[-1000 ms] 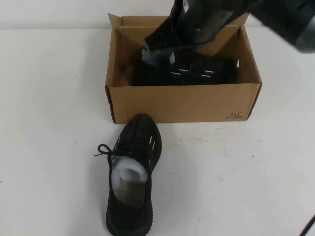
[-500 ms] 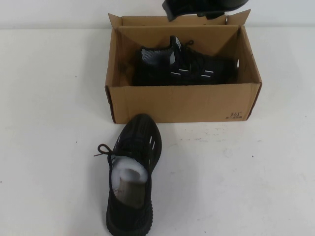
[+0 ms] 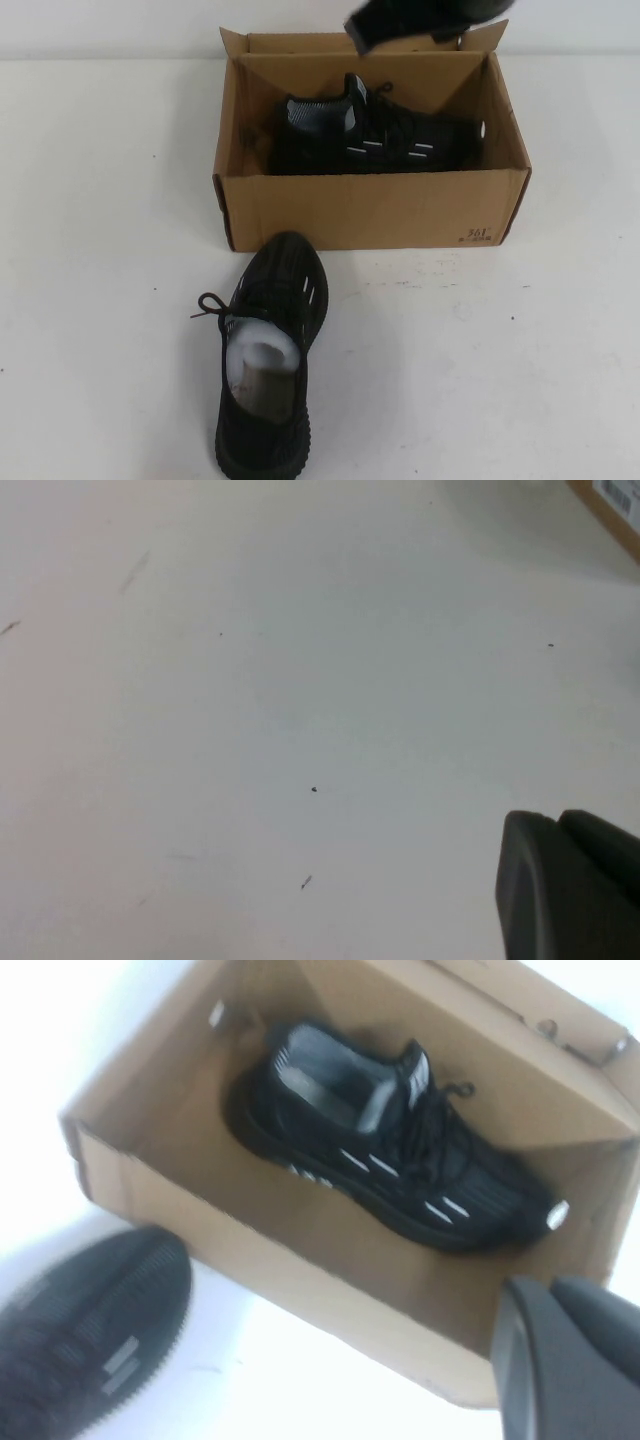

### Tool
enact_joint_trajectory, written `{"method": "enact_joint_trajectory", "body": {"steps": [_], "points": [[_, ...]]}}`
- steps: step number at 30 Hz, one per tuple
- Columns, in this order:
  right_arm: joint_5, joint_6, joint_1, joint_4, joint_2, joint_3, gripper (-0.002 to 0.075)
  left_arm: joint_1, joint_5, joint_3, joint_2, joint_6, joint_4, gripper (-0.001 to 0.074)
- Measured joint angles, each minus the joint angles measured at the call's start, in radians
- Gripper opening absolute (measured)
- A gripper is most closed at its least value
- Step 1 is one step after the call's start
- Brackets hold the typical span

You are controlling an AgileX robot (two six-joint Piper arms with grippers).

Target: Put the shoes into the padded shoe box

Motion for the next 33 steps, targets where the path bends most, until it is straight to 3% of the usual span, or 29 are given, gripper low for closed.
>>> {"method": "enact_joint_trajectory", "body": {"steps": [4,13,23,33], "points": [[-0.068,-0.001,0.0,-0.039,-0.036,0.133,-0.0008,0.0,0.0,0.0,0.0,0.0,0.0,-0.0004],[-0.477,0.089,-0.051,-0.106,-0.267,0.584,-0.0009,0.0,0.0,0.0,0.0,0.0,0.0,-0.0004],[-0.903,0.112,-0.336,0.02,-0.572,1.138,-0.0009,0.0,0.0,0.0,0.0,0.0,0.0,-0.0004],[-1.066,0.114,-0.675,0.1,-0.941,1.596,-0.0009,0.0,0.0,0.0,0.0,0.0,0.0,-0.0004]]}}
